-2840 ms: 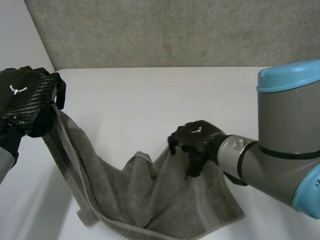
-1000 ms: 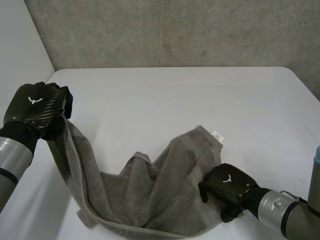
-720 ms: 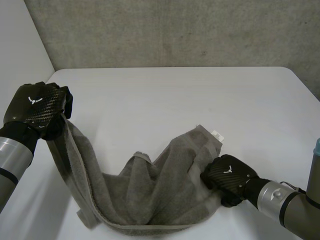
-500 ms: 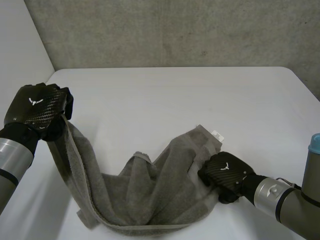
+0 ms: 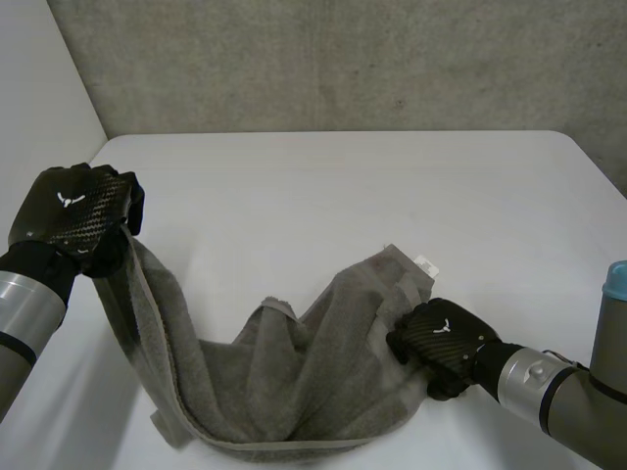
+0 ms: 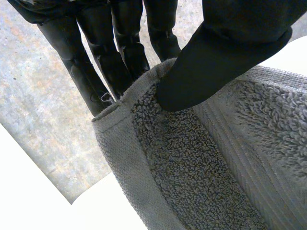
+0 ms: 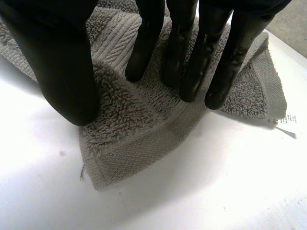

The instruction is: Fold the towel.

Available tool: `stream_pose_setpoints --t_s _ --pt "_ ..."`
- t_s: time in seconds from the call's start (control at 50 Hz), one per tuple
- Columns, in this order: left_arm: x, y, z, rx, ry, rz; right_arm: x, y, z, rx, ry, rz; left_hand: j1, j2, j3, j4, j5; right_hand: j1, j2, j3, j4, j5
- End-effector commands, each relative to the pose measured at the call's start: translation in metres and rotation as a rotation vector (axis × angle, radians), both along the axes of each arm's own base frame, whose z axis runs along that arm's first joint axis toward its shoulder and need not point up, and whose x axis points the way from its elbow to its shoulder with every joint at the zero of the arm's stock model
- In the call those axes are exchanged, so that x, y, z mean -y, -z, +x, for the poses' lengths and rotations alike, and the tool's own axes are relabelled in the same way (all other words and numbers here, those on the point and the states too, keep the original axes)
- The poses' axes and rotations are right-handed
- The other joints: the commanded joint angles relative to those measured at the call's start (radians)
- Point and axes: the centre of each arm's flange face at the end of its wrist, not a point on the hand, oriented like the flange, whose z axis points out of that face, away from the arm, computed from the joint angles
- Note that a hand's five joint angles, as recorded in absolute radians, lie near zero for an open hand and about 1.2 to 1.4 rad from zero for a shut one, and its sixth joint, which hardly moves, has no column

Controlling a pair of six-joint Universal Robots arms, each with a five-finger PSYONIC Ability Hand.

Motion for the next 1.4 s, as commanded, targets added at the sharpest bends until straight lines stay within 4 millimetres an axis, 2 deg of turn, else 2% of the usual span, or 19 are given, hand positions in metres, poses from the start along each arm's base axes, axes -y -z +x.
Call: stream_pose_setpoints --t_s 0.02,0.14,0.26,0.32,0.36,0.38,0.4,0.8,0.92,0.94,0.96,1.0,1.02,1.06,1.08,1.12,1.24,1.36,1.4 --pt "-0.001 0.001 0.0 0.001 0.002 0.003 -0.003 0.0 0.002 -0.003 -0.007 0.001 0.242 0.178 0.179 0.179 0.191 -0.148 -0.02 -0.037 -0.038 -0.016" --pt "-0.002 0.002 0.0 0.001 0.003 0.007 -0.003 0.0 0.001 -0.004 -0.002 0.005 0.242 0.178 0.179 0.179 0.191 -0.318 -0.191 -0.208 -0.209 -0.187" --pt "-0.002 0.003 0.0 0.002 0.003 0.009 -0.002 0.001 0.001 0.001 0.001 0.013 0.242 0.178 0.179 0.179 0.191 -0.31 -0.182 -0.199 -0.2 -0.178" --pt "-0.002 0.003 0.0 0.002 0.002 0.009 -0.001 0.0 0.002 0.005 0.0 0.013 0.242 0.178 0.179 0.179 0.191 -0.11 0.017 0.001 0.0 0.021" --pt "-0.002 0.003 0.0 0.002 0.002 0.009 0.001 -0.001 0.002 0.01 0.002 0.005 0.242 0.178 0.179 0.179 0.191 0.307 0.434 0.418 0.417 0.438" --pt "-0.002 0.003 0.0 0.002 0.002 0.009 0.001 -0.001 0.002 0.01 0.002 0.005 0.242 0.178 0.179 0.179 0.191 0.31 0.437 0.42 0.419 0.441" --pt "-0.002 0.003 0.0 0.002 0.002 0.01 0.002 -0.002 0.002 0.016 0.004 0.006 0.242 0.178 0.179 0.179 0.191 0.534 0.661 0.644 0.643 0.665" --pt "-0.002 0.005 0.001 0.003 -0.002 0.015 0.013 0.0 0.003 0.038 0.036 0.028 0.242 0.178 0.179 0.179 0.191 0.579 0.706 0.689 0.688 0.71" --pt "-0.002 -0.002 0.001 -0.002 -0.006 -0.008 0.025 -0.026 0.002 0.075 0.092 0.01 0.242 0.178 0.179 0.179 0.191 0.579 0.706 0.689 0.688 0.71" --pt "-0.002 -0.005 0.001 -0.003 -0.009 -0.015 0.026 -0.041 0.002 0.082 0.102 -0.01 0.242 0.178 0.179 0.179 0.191 0.579 0.706 0.689 0.688 0.71" --pt "-0.002 -0.005 0.001 -0.003 -0.009 -0.015 0.026 -0.041 0.002 0.082 0.102 -0.01 0.242 0.178 0.179 0.179 0.191 0.579 0.706 0.689 0.688 0.71" --pt "-0.004 -0.016 0.002 -0.008 -0.012 -0.055 0.025 -0.077 -0.002 0.069 0.134 -0.042 0.242 0.178 0.179 0.179 0.191 0.579 0.706 0.689 0.688 0.71" --pt "-0.004 -0.016 0.002 -0.009 -0.012 -0.056 0.025 -0.077 -0.002 0.069 0.135 -0.042 0.242 0.178 0.179 0.179 0.191 0.579 0.706 0.689 0.688 0.71" --pt "-0.006 -0.025 0.003 -0.011 -0.012 -0.077 0.025 -0.102 -0.008 0.056 0.169 -0.046 0.242 0.178 0.179 0.179 0.191 0.579 0.706 0.689 0.688 0.71" --pt "-0.006 -0.025 0.003 -0.011 -0.012 -0.077 0.025 -0.103 -0.009 0.056 0.169 -0.046 0.242 0.178 0.179 0.179 0.191 0.579 0.706 0.689 0.688 0.71" --pt "-0.008 -0.027 0.003 -0.011 -0.012 -0.074 0.026 -0.12 -0.017 0.025 0.215 -0.032 0.242 0.178 0.179 0.179 0.191 0.579 0.706 0.689 0.688 0.71" --pt "-0.015 -0.022 0.005 0.011 -0.012 -0.005 0.018 -0.129 -0.028 -0.104 0.239 -0.029 0.242 0.178 0.179 0.179 0.191 0.579 0.706 0.689 0.688 0.71" --pt "-0.018 0.002 0.006 0.039 -0.016 0.129 0.006 -0.113 -0.034 -0.273 0.19 -0.023 0.242 0.178 0.179 0.179 0.191 0.579 0.706 0.689 0.688 0.71" --pt "-0.015 0.013 0.005 0.05 -0.016 0.175 0.007 -0.096 -0.034 -0.299 0.169 0.038 0.242 0.178 0.179 0.179 0.191 0.579 0.706 0.689 0.688 0.71"
